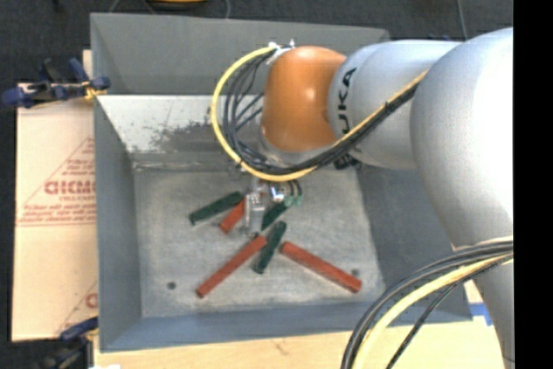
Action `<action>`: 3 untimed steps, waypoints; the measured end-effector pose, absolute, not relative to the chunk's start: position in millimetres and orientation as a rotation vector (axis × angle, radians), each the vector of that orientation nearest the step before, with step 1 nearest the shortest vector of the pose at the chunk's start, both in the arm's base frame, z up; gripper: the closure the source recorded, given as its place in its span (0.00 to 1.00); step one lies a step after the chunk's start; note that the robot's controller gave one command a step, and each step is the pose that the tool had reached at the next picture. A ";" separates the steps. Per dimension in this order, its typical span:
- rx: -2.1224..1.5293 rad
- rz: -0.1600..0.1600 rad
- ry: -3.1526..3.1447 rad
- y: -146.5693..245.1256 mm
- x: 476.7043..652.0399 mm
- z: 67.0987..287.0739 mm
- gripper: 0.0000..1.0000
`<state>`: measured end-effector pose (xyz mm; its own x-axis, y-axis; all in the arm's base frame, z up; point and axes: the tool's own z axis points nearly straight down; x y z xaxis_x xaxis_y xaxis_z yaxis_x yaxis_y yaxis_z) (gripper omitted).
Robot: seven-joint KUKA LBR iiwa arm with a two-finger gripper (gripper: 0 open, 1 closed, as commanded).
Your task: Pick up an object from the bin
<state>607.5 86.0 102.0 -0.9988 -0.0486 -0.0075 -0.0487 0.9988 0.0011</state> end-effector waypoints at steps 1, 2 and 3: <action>0.055 0.002 3.139 86.7 600.4 109.3 0.00; 0.286 0.003 3.127 81.5 591.0 71.1 0.00; 0.285 0.003 3.124 81.1 592.4 72.3 0.00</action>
Offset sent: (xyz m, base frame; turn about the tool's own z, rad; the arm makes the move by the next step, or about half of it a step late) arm -0.0081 0.0014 0.0064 0.0856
